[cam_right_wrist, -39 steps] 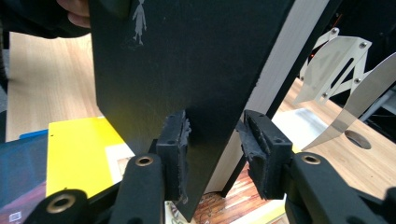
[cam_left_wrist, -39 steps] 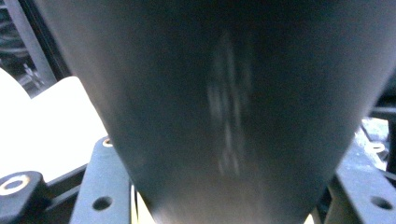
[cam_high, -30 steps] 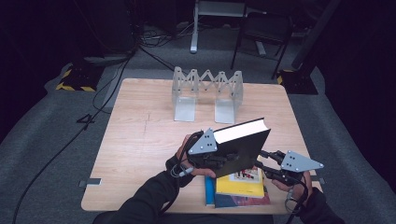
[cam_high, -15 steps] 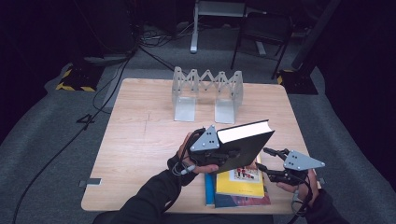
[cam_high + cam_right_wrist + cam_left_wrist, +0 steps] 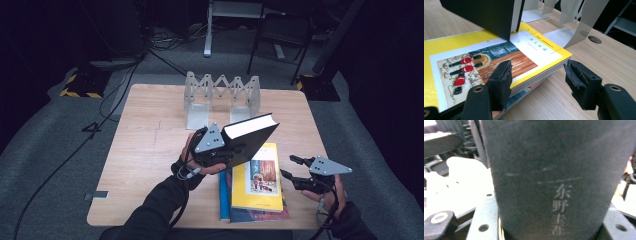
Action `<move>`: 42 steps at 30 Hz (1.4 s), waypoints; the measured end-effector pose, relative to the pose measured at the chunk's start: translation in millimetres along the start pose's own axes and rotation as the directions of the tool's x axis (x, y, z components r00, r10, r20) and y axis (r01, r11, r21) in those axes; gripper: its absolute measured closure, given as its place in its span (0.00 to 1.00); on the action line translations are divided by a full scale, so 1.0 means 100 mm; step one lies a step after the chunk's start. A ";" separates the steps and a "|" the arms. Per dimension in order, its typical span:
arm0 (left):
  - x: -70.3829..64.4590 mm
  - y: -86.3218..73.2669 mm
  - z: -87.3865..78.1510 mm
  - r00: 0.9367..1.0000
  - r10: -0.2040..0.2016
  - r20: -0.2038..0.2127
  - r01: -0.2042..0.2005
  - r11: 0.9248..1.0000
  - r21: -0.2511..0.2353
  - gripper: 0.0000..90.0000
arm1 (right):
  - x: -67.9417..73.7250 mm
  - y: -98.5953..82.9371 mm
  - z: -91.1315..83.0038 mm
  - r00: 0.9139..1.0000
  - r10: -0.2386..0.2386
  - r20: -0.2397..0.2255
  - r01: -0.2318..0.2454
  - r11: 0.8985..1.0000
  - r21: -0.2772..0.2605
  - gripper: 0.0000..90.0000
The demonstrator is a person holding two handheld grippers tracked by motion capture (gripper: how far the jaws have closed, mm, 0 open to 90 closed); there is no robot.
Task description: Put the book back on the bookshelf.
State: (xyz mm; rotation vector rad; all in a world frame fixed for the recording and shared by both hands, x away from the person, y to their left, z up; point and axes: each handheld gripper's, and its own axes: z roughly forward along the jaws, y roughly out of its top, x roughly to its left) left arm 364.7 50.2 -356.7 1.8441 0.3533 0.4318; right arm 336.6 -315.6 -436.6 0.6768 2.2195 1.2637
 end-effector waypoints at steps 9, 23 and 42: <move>0.31 -0.11 -0.17 0.987 -0.053 -0.149 0.051 0.999 -0.016 0.59 | -0.01 -0.01 0.01 1.000 0.002 0.006 -0.002 1.000 0.014 0.42; 0.72 -0.33 -0.26 0.932 -0.144 -0.333 0.145 0.989 -0.022 0.59 | 0.00 -0.03 0.02 1.000 0.005 -0.002 -0.005 1.000 0.017 0.42; 1.08 -0.57 0.01 0.805 -0.212 -0.554 0.234 0.972 -0.032 0.59 | 0.06 -0.06 0.08 1.000 -0.022 -0.013 0.023 0.998 0.052 0.43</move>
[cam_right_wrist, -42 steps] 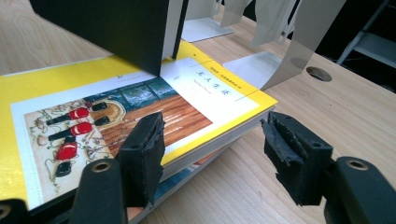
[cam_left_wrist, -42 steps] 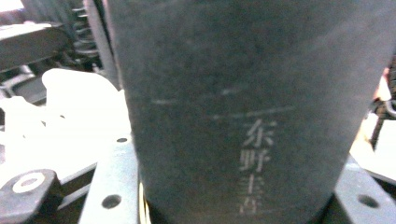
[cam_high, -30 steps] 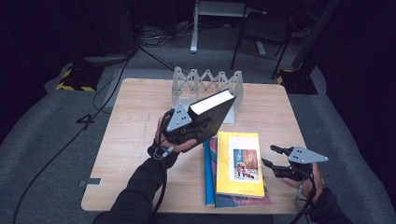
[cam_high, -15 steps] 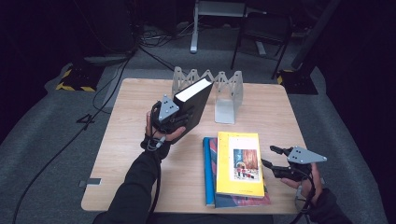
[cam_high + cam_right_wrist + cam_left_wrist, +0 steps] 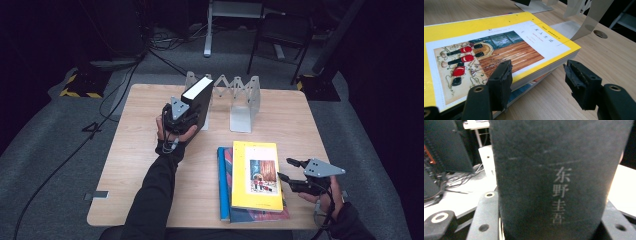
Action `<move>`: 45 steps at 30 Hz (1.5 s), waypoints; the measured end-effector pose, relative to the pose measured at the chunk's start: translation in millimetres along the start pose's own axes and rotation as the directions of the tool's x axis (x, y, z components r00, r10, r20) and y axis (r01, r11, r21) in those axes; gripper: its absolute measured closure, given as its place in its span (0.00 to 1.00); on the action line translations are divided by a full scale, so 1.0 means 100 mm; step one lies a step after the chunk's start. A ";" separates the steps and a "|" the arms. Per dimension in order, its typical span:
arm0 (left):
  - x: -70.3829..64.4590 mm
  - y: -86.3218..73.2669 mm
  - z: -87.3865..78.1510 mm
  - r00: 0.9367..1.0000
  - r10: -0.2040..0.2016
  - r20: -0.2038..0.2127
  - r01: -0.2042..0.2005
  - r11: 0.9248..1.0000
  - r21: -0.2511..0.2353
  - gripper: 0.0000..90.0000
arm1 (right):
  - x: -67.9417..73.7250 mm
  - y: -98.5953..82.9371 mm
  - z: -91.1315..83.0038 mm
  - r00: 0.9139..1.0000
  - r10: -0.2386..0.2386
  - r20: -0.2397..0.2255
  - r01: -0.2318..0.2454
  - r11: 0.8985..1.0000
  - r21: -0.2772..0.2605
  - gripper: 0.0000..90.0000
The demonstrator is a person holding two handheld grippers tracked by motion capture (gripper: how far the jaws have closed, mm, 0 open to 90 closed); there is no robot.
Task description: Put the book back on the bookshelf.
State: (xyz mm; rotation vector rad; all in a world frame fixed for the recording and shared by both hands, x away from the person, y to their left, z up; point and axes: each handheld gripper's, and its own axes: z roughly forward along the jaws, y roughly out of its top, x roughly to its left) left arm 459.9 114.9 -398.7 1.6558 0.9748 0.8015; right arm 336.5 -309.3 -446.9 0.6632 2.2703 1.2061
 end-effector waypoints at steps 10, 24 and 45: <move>0.04 -0.14 0.15 0.993 -0.070 -0.092 0.067 0.997 -0.034 0.58 | 0.00 -0.01 -0.01 1.000 -0.002 -0.002 0.002 1.000 -0.004 0.42; 0.09 -0.28 0.05 0.986 -0.119 -0.116 0.115 0.993 -0.038 0.56 | 0.01 -0.01 0.00 1.000 -0.003 0.000 0.003 1.000 0.005 0.41; -0.17 -0.80 -0.04 0.955 -0.189 -0.228 0.206 0.977 0.053 0.50 | -0.01 -0.06 0.00 0.999 0.036 -0.012 -0.036 0.999 -0.005 0.40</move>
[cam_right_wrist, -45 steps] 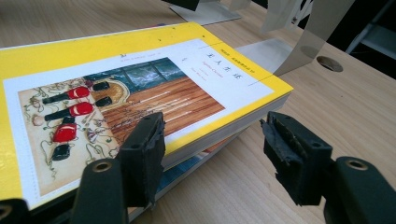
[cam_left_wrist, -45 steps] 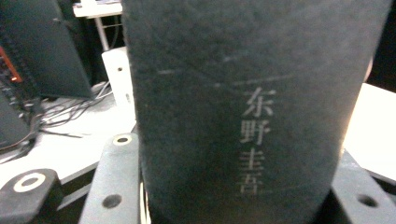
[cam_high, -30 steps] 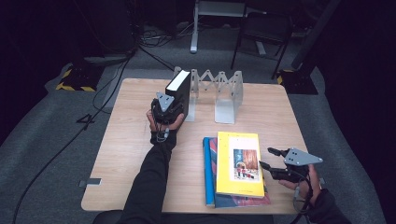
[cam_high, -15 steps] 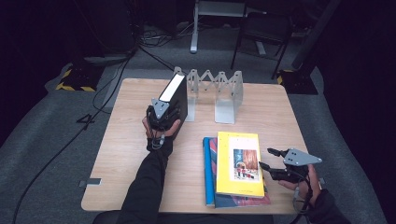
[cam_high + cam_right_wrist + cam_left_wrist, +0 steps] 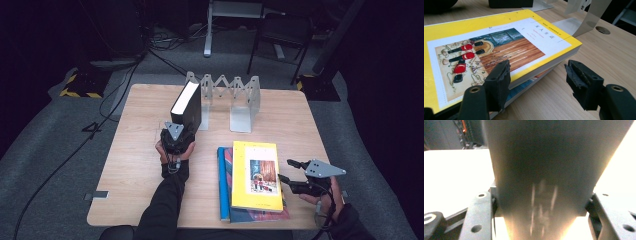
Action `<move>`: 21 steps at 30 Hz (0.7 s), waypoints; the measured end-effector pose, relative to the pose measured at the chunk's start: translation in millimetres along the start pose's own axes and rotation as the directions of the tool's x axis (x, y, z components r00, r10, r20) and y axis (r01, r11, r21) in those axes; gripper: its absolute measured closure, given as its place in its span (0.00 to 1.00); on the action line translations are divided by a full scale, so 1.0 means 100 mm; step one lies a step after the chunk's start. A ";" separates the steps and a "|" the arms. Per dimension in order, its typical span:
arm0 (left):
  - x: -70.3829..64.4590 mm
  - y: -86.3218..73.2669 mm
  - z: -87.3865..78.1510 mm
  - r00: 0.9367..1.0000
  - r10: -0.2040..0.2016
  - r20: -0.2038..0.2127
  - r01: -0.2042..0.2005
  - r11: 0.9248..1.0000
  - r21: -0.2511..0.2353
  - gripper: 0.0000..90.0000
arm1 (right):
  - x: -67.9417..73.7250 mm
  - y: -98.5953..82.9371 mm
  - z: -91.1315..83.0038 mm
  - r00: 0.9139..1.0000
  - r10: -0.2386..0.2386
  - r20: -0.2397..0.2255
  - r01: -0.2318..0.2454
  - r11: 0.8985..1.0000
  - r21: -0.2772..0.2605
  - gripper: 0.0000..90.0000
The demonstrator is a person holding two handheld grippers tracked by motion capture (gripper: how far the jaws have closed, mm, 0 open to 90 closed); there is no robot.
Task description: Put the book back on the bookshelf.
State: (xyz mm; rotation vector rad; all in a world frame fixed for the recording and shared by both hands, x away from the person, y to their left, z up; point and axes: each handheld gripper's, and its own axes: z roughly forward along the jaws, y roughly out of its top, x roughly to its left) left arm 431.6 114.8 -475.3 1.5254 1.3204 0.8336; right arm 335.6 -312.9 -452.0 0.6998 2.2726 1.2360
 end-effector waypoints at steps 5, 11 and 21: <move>-0.04 -0.06 0.03 0.999 0.003 -0.039 -0.002 0.999 0.033 0.50 | 0.01 0.00 0.00 1.000 -0.003 0.003 0.003 1.000 0.003 0.40; -0.16 -0.02 0.13 0.999 -0.004 -0.052 0.006 0.999 0.041 0.56 | 0.01 0.00 0.01 1.000 -0.004 0.000 0.004 1.000 -0.001 0.40; -0.19 0.15 0.45 0.996 -0.044 -0.082 0.049 0.997 0.053 0.57 | 0.00 -0.01 0.01 1.000 0.000 -0.007 0.000 1.000 -0.008 0.40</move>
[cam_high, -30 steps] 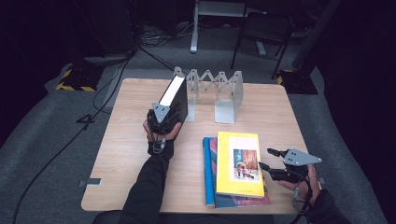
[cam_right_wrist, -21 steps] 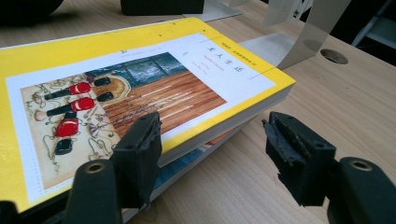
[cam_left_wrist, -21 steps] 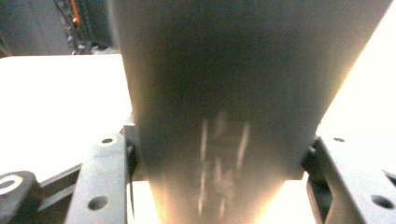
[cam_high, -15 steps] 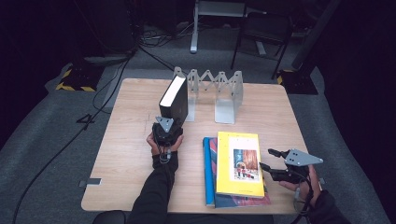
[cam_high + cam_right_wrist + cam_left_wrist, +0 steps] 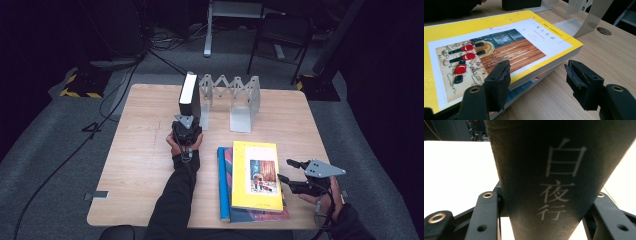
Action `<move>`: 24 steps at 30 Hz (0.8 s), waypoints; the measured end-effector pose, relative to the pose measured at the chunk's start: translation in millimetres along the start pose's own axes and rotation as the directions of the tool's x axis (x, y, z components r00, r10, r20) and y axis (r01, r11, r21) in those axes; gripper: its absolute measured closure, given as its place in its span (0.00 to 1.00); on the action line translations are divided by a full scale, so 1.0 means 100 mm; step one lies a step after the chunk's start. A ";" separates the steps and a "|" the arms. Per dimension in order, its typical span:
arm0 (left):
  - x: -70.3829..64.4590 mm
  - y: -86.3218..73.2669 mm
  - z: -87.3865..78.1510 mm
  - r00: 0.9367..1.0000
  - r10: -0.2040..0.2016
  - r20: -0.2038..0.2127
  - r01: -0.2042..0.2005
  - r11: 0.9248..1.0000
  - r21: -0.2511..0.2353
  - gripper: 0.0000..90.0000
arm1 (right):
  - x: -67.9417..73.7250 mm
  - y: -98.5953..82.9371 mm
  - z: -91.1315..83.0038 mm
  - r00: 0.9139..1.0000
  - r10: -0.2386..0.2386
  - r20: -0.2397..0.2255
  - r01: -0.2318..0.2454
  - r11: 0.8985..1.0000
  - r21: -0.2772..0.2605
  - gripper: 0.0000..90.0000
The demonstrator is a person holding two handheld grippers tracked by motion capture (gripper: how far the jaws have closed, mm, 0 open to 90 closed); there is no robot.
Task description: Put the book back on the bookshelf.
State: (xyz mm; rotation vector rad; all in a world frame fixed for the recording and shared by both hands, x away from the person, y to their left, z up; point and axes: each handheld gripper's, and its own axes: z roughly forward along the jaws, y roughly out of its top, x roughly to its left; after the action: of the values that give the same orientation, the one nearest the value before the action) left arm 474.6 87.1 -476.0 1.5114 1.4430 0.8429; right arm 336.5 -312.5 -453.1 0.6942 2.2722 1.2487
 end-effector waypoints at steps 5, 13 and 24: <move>0.01 0.05 0.08 1.000 0.007 -0.002 -0.007 1.000 0.007 0.56 | -0.01 0.00 0.00 1.000 -0.001 -0.003 0.001 1.000 -0.002 0.39; 0.09 0.07 0.02 0.994 0.016 0.104 -0.019 0.999 0.028 0.44 | -0.01 0.00 -0.01 1.000 0.000 0.000 0.000 1.000 -0.001 0.39; 0.30 0.04 -0.30 0.961 0.136 0.241 -0.176 0.973 0.150 0.41 | 0.00 0.00 -0.03 1.000 -0.002 -0.002 0.002 1.000 0.002 0.39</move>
State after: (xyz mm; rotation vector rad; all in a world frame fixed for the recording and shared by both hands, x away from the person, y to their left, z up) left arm 452.5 120.7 -462.8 1.8082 1.2622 0.6235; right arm 334.3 -314.2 -452.1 0.6921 2.2761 1.2468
